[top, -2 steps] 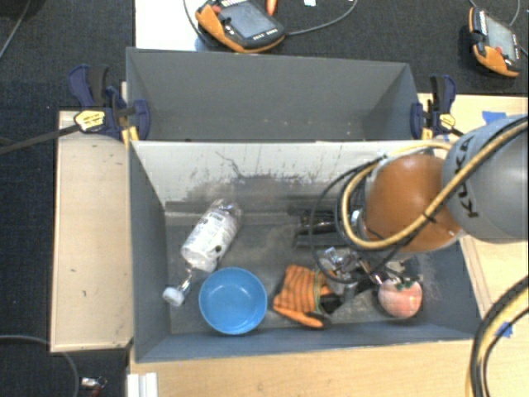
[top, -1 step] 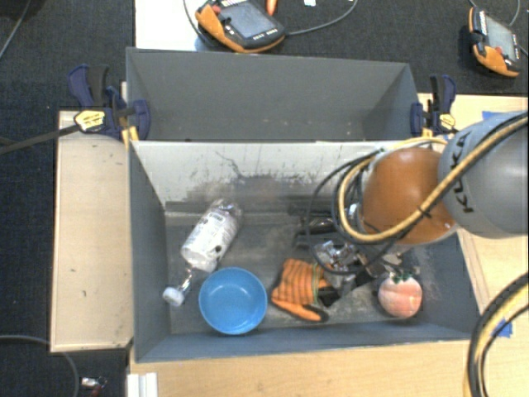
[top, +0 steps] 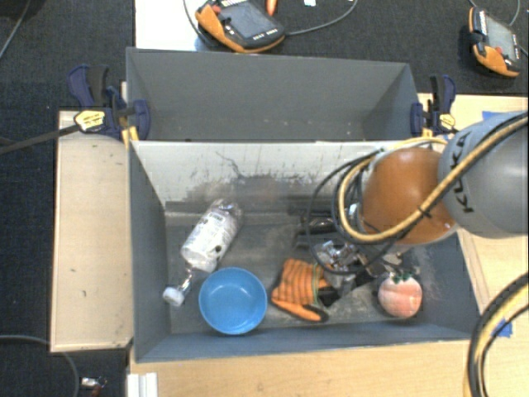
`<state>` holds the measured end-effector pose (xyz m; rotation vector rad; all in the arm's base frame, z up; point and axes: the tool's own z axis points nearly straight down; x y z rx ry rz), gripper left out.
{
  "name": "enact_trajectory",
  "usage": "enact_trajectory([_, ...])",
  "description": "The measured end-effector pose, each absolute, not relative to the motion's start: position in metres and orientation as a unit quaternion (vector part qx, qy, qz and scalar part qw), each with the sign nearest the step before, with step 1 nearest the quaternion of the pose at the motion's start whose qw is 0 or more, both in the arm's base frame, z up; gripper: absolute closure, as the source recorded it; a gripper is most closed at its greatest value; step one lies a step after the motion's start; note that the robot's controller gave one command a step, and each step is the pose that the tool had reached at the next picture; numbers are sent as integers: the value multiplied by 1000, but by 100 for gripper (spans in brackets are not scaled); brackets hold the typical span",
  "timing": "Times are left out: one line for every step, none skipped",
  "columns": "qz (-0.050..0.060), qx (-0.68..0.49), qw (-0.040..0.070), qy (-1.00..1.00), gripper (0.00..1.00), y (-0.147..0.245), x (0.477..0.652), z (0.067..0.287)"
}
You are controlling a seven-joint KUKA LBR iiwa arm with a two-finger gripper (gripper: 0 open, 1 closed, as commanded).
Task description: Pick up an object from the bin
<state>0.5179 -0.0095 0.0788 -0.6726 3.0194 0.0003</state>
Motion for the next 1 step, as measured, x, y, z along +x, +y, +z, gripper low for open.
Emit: enact_trajectory([0,-231,26,973,100,-5,539,242])
